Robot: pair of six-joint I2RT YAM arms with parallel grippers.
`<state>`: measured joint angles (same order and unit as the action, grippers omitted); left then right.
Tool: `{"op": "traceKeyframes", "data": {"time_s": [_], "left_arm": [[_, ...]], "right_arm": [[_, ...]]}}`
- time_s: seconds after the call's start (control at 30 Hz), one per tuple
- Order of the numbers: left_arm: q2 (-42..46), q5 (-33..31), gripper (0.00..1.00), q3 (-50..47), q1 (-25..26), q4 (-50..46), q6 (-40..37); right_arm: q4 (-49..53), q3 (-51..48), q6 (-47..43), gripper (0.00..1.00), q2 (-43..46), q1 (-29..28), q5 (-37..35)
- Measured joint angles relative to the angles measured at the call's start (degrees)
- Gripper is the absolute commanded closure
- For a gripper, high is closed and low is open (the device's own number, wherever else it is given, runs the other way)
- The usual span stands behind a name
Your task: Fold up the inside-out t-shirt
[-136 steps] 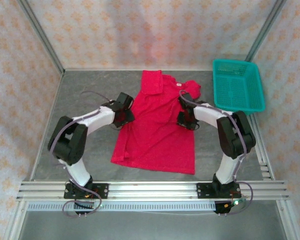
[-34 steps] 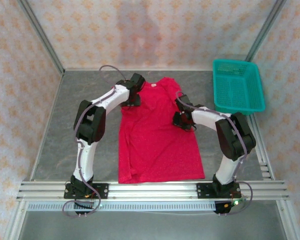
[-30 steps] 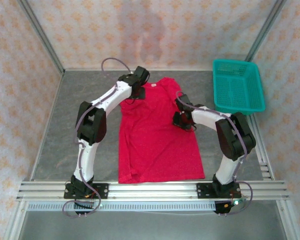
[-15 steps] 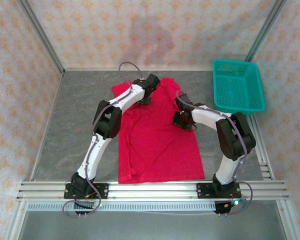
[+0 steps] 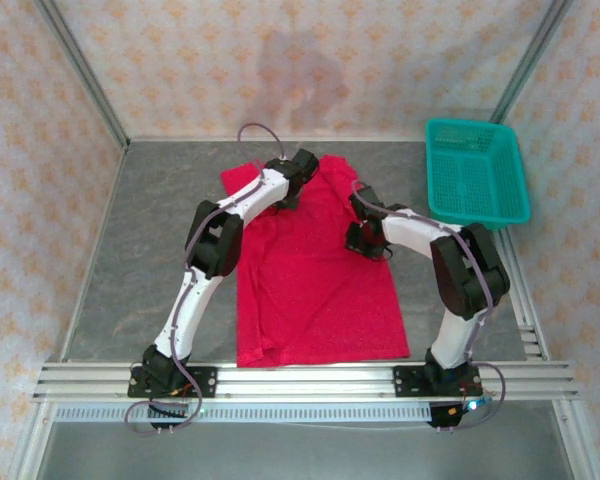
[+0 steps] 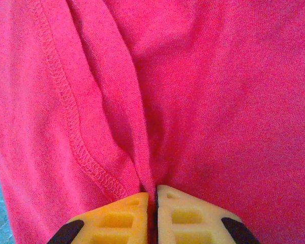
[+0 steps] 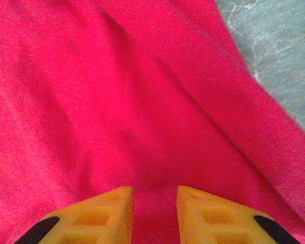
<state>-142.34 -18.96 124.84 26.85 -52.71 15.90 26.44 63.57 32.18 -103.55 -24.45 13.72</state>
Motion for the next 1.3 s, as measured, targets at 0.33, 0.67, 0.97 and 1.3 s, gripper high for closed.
{"op": "traceKeyframes", "data": {"time_s": [0.33,0.67,0.97,1.3], "left_arm": [[6.3,-1.1,0.85,0.0,-1.1,-1.4,0.1],[9.1,-1.0,0.75,-1.5,-2.2,-1.6,0.0],[9.1,-0.6,0.69,-8.4,-2.3,-0.4,0.1],[9.1,4.0,0.60,-10.3,-3.7,2.9,0.7]], "right_arm": [[-0.6,0.7,2.1,0.83,-1.8,1.3,-2.6],[-1.1,0.5,2.3,0.83,-1.7,1.4,-2.6],[-1.2,0.5,2.3,0.83,-1.7,1.4,-2.4],[-1.2,0.5,2.3,0.82,-1.7,1.6,-1.9]]}}
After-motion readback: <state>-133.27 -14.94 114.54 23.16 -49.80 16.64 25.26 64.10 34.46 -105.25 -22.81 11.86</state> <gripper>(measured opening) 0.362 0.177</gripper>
